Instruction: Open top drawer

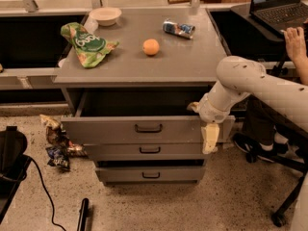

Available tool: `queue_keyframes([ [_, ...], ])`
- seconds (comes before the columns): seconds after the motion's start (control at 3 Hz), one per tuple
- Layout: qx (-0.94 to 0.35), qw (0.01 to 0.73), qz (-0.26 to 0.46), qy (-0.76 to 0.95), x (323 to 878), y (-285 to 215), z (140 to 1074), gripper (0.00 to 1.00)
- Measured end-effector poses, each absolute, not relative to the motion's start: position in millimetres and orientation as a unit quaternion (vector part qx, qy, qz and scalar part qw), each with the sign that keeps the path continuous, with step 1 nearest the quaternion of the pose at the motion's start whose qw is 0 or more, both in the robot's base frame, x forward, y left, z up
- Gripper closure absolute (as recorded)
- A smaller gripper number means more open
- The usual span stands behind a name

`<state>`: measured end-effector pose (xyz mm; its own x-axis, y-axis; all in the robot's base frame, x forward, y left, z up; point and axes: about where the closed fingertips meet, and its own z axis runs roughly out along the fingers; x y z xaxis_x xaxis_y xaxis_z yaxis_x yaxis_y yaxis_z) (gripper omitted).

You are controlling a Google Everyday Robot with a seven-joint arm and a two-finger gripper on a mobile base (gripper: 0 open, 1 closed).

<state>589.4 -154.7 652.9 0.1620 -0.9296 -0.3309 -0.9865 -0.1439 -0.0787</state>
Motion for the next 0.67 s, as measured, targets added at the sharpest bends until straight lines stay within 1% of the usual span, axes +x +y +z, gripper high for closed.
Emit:
queue_keyframes([
  [0.33,-0.737,0.117,0.132,0.653,564,-157,651,0.0],
  [0.67,-0.721,0.096,0.143,0.671,538,-165,655,0.19],
])
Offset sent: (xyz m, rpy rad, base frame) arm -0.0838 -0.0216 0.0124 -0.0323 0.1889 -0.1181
